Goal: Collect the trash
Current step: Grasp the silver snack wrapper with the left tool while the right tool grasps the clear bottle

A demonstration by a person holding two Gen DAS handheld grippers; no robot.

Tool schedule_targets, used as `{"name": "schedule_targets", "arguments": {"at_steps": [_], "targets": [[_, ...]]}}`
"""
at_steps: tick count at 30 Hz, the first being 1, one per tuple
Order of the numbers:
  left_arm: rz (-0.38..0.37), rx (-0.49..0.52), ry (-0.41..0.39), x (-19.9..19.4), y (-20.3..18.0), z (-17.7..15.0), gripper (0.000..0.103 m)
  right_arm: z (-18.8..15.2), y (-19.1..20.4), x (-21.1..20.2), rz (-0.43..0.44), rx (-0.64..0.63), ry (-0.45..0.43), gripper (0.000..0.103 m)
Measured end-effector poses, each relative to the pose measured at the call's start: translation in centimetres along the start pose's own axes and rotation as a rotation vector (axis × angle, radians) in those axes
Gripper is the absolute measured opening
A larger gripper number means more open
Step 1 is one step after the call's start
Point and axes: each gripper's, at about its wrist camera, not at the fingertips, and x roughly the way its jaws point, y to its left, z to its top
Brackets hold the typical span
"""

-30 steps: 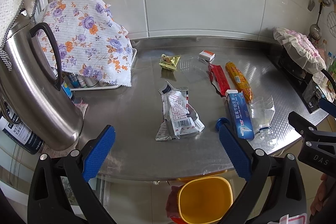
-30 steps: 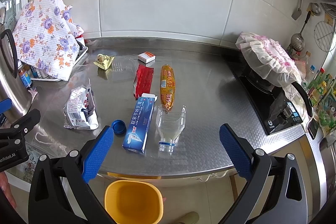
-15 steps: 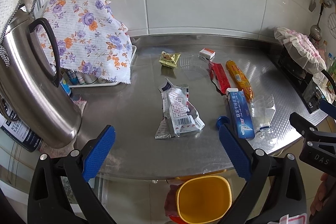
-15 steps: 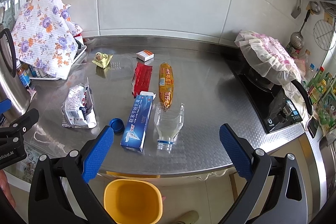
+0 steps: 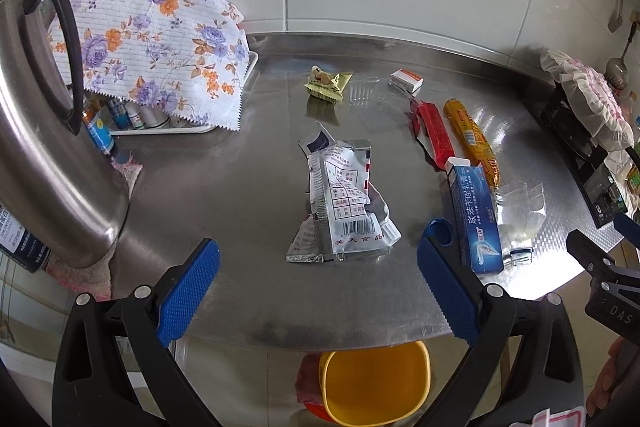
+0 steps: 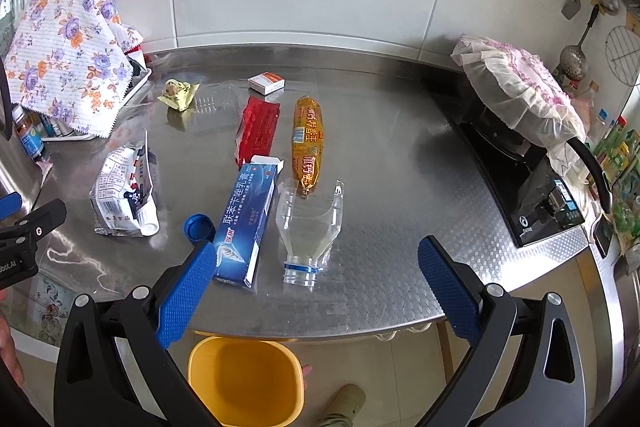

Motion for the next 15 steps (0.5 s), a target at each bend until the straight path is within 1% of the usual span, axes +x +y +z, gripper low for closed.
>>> {"name": "schedule_targets", "arguments": {"at_steps": [4,10,13,15], "targets": [[-0.008,-0.015,0.029,2.5,-0.3,0.8,0.098,0.2,-0.7,1.5,0.000,0.007,0.022,0.100],[0.005,-0.010,0.076,6.2,-0.8,1.8,0.097,0.8,-1.8,3.8,-0.013,0.029,0.048,0.100],[0.012,-0.013,0.100,8.0,-0.6,2.1,0.095,1.0,-2.7,5.1,-0.021,0.054,0.069,0.100],[0.014,-0.015,0.118,9.0,-0.5,2.2,0.093,1.1,-3.2,5.9,-0.017,0.079,0.087,0.100]]}}
